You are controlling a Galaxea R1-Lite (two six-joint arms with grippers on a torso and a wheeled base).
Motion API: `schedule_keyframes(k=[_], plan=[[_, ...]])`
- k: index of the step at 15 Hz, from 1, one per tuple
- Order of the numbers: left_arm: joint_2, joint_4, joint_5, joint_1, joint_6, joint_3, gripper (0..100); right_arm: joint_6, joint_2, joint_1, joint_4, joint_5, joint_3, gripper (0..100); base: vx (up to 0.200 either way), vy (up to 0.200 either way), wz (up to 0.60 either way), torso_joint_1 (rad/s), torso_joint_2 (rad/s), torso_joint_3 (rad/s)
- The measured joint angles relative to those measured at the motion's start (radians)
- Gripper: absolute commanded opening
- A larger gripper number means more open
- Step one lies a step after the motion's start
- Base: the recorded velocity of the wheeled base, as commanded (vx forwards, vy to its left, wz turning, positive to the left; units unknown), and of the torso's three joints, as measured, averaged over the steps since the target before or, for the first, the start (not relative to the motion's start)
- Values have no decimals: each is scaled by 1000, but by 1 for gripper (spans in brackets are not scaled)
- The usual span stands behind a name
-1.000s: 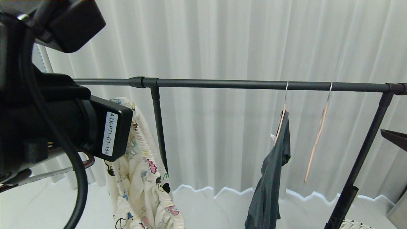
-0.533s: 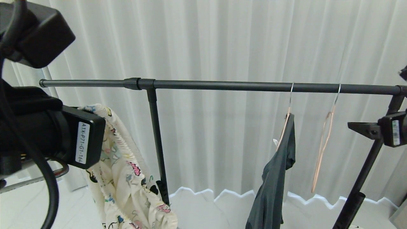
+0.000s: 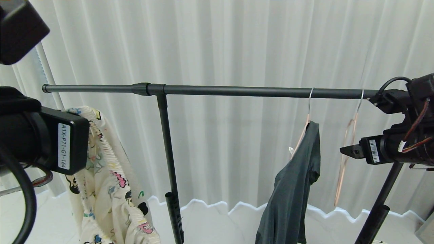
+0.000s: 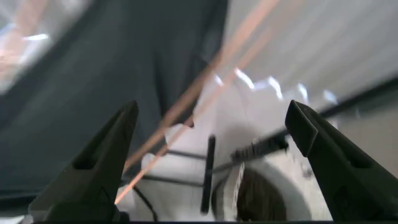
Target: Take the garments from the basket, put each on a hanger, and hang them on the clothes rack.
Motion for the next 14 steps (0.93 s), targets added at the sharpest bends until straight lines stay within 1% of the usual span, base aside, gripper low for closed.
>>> schedule_keyframes(k=[2,4,8,14], plan=[[2,0,0,0,0,1,0,52,-1,-1,30,-9,0,100,0,0,0,0,0,0],[3,0,0,-1,0,1,0,68,-9,-1,41,-9,9,100,0,0,0,0,0,0],[6,0,0,-1,0,1,0,71,-29,-14,43,-10,44,100,0,0,0,0,0,0],[7,0,0,-1,0,2,0,71,-30,-21,26,-5,51,100,0,0,0,0,0,0]])
